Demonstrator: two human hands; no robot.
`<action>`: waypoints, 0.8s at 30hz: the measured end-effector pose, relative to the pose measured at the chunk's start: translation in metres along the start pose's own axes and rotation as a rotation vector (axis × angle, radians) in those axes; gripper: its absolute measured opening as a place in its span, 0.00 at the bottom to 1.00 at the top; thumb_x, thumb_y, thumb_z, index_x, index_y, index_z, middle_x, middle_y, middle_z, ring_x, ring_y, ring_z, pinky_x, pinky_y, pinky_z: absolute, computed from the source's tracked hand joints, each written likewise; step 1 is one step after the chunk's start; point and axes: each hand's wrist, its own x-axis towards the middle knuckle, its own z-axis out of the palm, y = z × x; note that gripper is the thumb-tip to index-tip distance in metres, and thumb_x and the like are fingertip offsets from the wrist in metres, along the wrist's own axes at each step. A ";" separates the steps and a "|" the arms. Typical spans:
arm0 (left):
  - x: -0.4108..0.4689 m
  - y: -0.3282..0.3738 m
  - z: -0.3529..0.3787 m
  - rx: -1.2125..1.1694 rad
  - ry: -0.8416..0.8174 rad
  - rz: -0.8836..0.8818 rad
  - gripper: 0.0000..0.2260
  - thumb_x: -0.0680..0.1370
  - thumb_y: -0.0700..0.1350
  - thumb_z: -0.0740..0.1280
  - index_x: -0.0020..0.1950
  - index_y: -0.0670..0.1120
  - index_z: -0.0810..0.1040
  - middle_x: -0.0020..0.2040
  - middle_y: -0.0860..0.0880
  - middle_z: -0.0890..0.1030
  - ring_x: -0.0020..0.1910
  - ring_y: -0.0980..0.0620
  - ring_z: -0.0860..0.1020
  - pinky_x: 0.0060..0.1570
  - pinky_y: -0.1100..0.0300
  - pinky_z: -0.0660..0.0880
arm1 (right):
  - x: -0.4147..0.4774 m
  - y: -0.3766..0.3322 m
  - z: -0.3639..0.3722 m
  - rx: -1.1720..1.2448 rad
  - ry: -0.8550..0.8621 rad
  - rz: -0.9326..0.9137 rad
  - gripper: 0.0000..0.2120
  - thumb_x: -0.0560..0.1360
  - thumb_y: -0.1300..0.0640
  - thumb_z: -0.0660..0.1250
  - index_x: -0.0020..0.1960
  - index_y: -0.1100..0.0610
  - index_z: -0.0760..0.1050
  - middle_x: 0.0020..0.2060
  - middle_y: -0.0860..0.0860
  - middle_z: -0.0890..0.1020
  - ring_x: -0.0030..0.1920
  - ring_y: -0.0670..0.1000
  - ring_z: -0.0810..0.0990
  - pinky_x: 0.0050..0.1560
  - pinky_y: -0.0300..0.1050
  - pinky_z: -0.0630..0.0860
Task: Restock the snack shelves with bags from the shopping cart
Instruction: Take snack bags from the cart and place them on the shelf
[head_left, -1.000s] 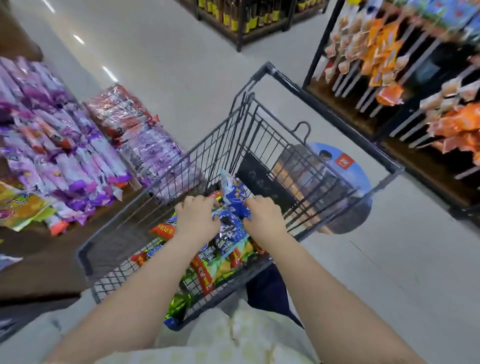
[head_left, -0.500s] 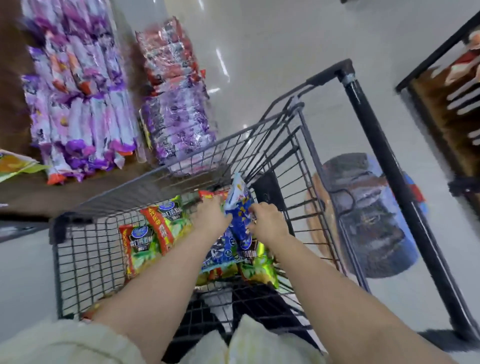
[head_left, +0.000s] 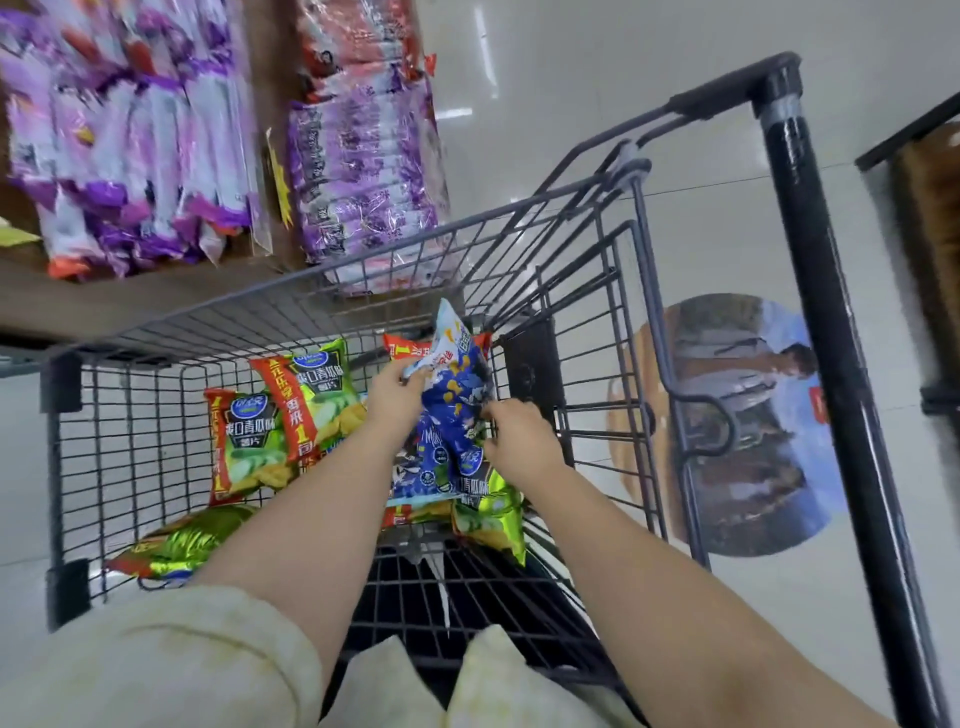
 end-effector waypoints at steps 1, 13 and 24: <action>-0.002 -0.006 -0.007 -0.039 0.015 -0.017 0.16 0.81 0.48 0.65 0.66 0.43 0.76 0.54 0.43 0.80 0.42 0.48 0.75 0.43 0.58 0.72 | 0.000 -0.001 -0.001 0.013 -0.003 0.001 0.18 0.74 0.56 0.66 0.64 0.56 0.72 0.59 0.54 0.76 0.60 0.59 0.72 0.58 0.53 0.73; -0.068 -0.046 -0.143 -0.563 0.049 -0.125 0.07 0.83 0.41 0.62 0.60 0.44 0.75 0.57 0.44 0.80 0.53 0.48 0.81 0.47 0.50 0.82 | -0.009 -0.047 -0.029 0.334 -0.055 -0.156 0.35 0.73 0.44 0.72 0.74 0.52 0.63 0.71 0.50 0.68 0.71 0.51 0.65 0.70 0.51 0.65; -0.146 -0.090 -0.289 -0.812 0.021 0.054 0.06 0.83 0.42 0.61 0.57 0.48 0.74 0.43 0.52 0.85 0.37 0.55 0.83 0.33 0.58 0.81 | -0.058 -0.192 -0.032 1.165 -0.664 0.114 0.15 0.76 0.67 0.66 0.60 0.58 0.68 0.54 0.58 0.81 0.52 0.62 0.81 0.58 0.64 0.75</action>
